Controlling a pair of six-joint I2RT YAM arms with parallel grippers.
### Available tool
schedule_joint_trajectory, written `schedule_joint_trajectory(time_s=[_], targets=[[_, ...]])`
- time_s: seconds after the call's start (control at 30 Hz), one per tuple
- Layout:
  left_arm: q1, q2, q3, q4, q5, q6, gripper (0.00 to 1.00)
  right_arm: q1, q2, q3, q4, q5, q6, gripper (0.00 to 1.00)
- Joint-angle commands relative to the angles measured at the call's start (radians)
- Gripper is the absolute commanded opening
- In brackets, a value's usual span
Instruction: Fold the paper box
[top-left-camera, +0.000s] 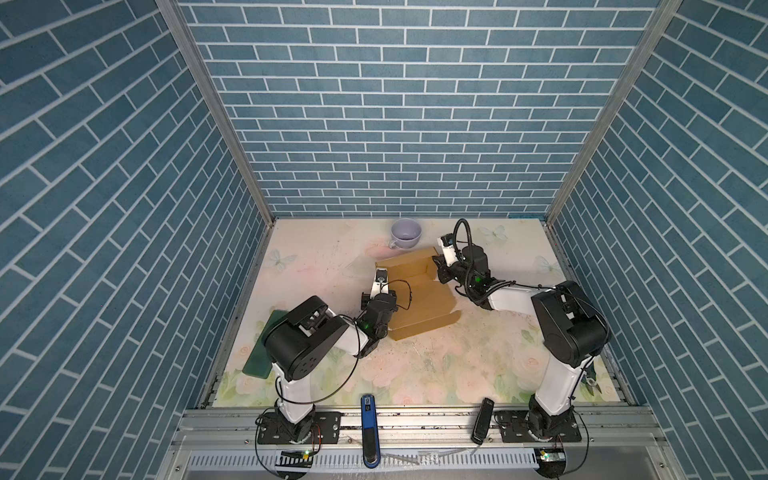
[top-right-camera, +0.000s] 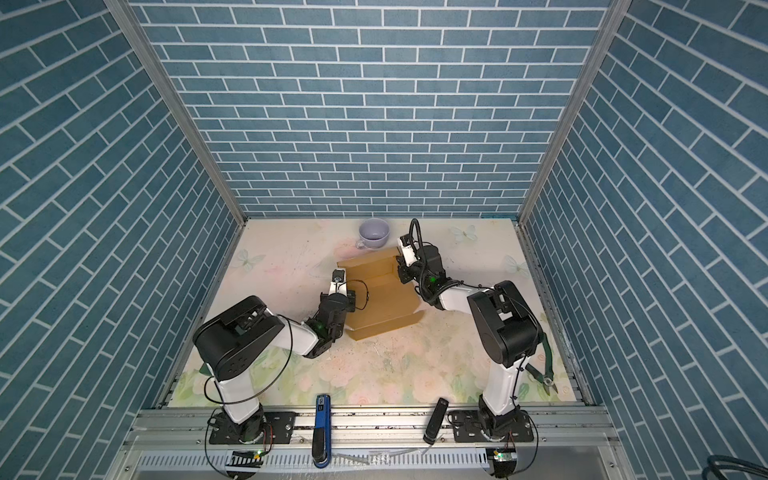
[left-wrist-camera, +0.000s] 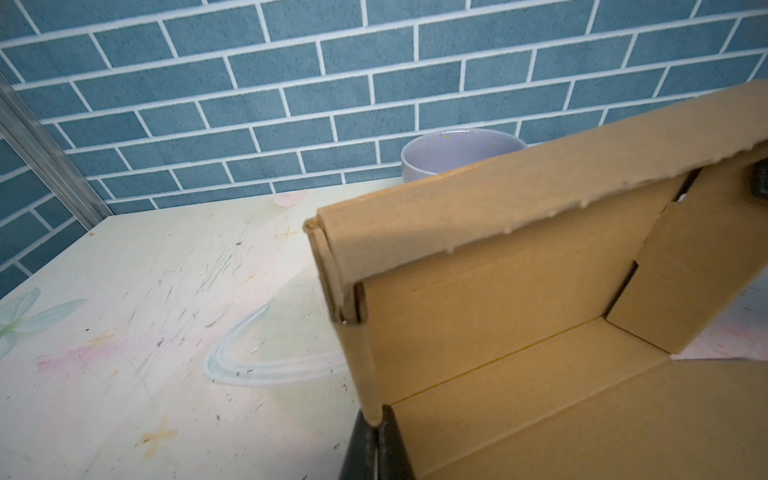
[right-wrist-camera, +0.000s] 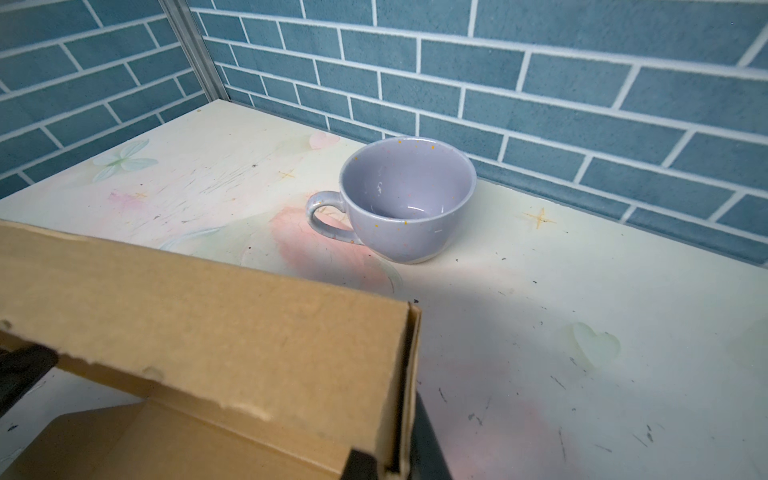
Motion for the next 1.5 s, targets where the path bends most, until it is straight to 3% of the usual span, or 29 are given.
schedule_joint_trajectory(time_s=[0.0,0.43,1.07,1.27,1.47], targets=[[-0.006,-0.016,0.021,-0.165,0.105,-0.001,0.0,0.052,-0.008,0.024,-0.085,-0.089,-0.009,0.09],[0.026,-0.165,0.094,-0.481,0.179,-0.091,0.0,0.147,-0.161,0.059,-0.46,0.023,0.044,0.07],[0.05,-0.2,0.174,-0.679,0.251,-0.118,0.0,0.191,-0.223,0.24,-0.924,0.013,0.169,0.05],[0.052,-0.226,0.204,-0.788,0.307,-0.154,0.0,0.191,-0.199,0.275,-1.013,0.018,0.229,0.05],[0.052,-0.219,0.221,-0.841,0.353,-0.179,0.0,0.192,-0.166,0.256,-0.994,0.021,0.277,0.08]])
